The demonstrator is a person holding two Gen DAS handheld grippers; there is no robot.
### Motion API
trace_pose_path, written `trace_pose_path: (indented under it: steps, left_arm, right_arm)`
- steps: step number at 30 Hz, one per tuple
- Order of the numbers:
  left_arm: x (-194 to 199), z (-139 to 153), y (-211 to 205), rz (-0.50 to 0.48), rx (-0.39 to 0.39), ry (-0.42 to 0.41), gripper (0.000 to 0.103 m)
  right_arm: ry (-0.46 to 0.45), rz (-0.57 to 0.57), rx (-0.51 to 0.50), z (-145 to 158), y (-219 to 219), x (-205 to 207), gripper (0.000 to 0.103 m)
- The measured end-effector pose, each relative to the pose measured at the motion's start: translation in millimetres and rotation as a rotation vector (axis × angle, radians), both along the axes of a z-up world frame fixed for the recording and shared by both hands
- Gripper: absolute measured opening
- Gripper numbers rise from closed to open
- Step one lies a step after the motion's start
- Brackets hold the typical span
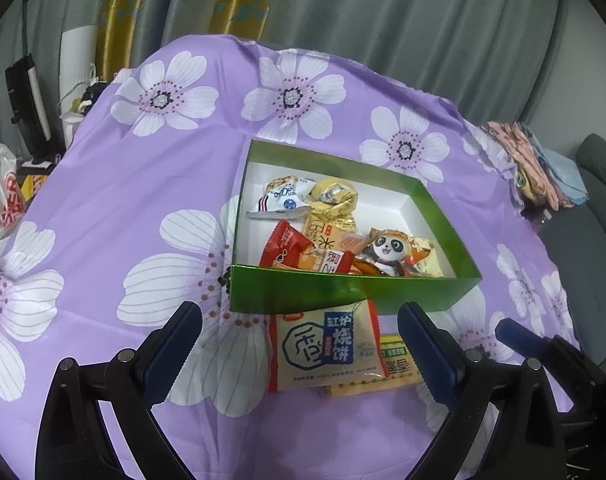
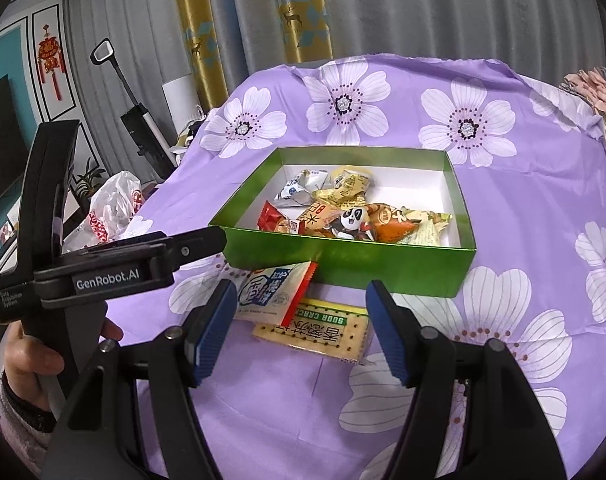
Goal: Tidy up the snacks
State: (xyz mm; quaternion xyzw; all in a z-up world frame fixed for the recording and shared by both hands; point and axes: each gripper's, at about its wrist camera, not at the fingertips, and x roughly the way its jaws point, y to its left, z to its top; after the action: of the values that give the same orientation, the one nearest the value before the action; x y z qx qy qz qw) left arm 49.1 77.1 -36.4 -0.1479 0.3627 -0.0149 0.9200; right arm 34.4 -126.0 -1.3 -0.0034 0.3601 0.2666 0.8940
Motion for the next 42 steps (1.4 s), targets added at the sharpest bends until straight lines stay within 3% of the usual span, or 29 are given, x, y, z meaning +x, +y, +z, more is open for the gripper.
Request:
trace_pose_path:
  steps: [26,33,36,40,42]
  left_arm:
    - [9.2,-15.3,1.0,0.013,0.006,0.063,0.098]
    - [14.1,-23.0,3.0,0.006,-0.026,0.097,0.098]
    - [17.3,-27.3,4.6,-0.013,-0.068,0.112,0.098]
    - [24.9,-40.2,14.6,-0.070,-0.253,0.150,0.098]
    - [26.9,-44.0,17.9,-0.075,-0.290,0.160,0.098]
  right_arm:
    - [0.040,0.022,-0.030,-15.8,13.7,11.0,0.067]
    - [0.060,0.017,-0.044,-20.6,17.2,19.0,0.067]
    - [0.063,0.019,-0.052,-22.4,20.4,21.2,0.067]
    - [0.068,0.014,-0.084,-25.5,24.0,25.8,0.067]
    - [0.070,0.011,-0.100,-27.5,24.6,27.6,0.067]
